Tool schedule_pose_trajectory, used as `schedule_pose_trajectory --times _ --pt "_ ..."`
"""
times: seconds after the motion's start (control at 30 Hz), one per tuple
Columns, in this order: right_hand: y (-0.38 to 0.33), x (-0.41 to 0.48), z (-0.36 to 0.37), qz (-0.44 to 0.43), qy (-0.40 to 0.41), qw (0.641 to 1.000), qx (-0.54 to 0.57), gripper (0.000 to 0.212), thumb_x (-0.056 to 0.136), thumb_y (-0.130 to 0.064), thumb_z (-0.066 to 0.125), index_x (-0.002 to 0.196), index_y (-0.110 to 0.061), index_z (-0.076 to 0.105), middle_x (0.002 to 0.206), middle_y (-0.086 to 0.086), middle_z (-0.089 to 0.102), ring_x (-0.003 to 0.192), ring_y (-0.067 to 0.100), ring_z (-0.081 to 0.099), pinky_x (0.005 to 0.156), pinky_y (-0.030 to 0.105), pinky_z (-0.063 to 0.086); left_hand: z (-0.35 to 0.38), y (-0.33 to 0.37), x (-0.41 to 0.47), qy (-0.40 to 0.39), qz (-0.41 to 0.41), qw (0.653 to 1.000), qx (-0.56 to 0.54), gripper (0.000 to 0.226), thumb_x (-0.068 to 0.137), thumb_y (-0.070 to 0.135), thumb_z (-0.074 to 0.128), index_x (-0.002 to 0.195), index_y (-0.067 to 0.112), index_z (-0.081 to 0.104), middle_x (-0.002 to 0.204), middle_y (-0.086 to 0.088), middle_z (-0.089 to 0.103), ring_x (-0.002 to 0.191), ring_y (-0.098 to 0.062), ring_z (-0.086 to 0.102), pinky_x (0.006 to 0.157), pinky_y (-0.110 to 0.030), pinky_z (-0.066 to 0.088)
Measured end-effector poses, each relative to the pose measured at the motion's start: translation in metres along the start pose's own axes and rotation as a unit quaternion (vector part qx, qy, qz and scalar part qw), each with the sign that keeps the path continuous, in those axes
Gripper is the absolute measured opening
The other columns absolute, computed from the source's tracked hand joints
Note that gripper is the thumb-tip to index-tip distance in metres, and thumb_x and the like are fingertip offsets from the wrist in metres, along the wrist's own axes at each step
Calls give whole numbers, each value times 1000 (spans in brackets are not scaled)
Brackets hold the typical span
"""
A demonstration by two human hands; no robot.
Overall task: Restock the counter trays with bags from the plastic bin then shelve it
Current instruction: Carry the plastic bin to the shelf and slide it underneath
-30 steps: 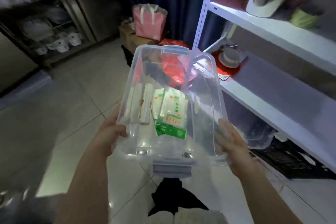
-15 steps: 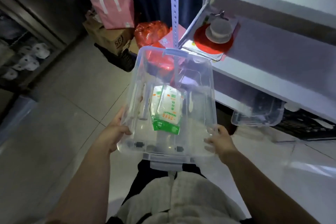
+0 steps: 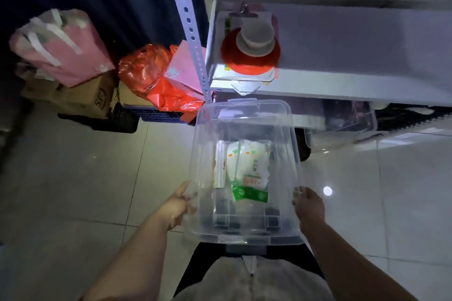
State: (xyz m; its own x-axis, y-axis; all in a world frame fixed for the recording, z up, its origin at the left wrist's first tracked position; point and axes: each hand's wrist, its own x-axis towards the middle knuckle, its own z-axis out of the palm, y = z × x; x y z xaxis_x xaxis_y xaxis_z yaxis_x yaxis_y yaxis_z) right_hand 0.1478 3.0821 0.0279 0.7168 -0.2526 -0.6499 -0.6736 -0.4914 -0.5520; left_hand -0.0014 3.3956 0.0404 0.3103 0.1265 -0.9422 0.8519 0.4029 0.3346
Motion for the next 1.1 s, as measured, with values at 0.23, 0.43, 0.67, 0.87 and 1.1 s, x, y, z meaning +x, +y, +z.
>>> schedule_pose_trajectory --times 0.23,0.43,0.67,0.87,1.1 --pt "4 49 27 33 39 999 -10 21 84 -28 58 99 -18 69 82 5 70 76 27 65 76 41 54 10 32 66 19 23 997 66 97 76 -24 29 146 43 23 145 -2 44 78 -31 60 34 -16 31" --pt "3 109 40 41 42 998 38 27 79 -16 53 101 -18 68 86 0 71 75 20 63 71 37 51 36 51 118 43 43 997 56 97 77 -24 34 147 43 22 139 12 47 78 -22 64 29 -16 29" --pt "-28 189 80 -3 58 998 25 31 71 -13 56 99 -21 67 71 -10 63 60 11 57 54 22 43 34 89 191 68 111 992 -8 94 77 -24 39 145 40 29 131 16 56 93 -14 66 76 -45 42" --pt "-55 235 102 -6 14 998 64 23 77 -15 65 99 -23 67 72 -6 63 65 15 59 56 25 46 33 104 229 88 141 982 -85 49 88 1 58 112 44 55 117 12 66 88 -3 66 65 -31 55" --pt "-48 230 89 74 -70 978 184 21 85 -25 67 105 -27 61 85 -9 62 73 10 59 69 36 53 51 75 227 66 98 955 -273 19 101 16 43 114 26 52 89 -6 65 88 -24 72 79 -51 56"
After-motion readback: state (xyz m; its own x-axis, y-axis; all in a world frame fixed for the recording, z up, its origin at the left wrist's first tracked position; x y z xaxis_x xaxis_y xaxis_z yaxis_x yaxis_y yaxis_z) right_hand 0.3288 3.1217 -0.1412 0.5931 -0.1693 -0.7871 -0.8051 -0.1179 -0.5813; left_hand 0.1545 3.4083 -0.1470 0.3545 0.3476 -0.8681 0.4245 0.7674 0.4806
